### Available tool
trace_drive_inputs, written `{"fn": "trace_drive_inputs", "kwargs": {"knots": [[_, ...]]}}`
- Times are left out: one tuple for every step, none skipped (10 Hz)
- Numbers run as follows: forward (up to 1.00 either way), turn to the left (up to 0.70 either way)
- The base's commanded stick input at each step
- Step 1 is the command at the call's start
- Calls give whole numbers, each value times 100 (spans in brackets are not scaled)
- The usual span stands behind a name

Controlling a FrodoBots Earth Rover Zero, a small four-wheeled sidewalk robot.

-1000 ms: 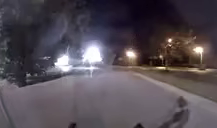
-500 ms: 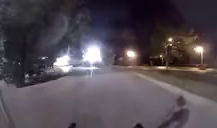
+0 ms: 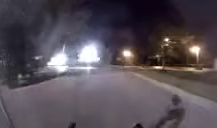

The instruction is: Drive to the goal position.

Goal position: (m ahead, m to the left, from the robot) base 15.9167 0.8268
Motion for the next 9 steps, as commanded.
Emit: {"fn": "trace_drive_inputs", "kwargs": {"knots": [[50,0],[50,0],[50,0],[50,0],[50,0],[50,0],[50,0],[50,0],[50,0]]}}
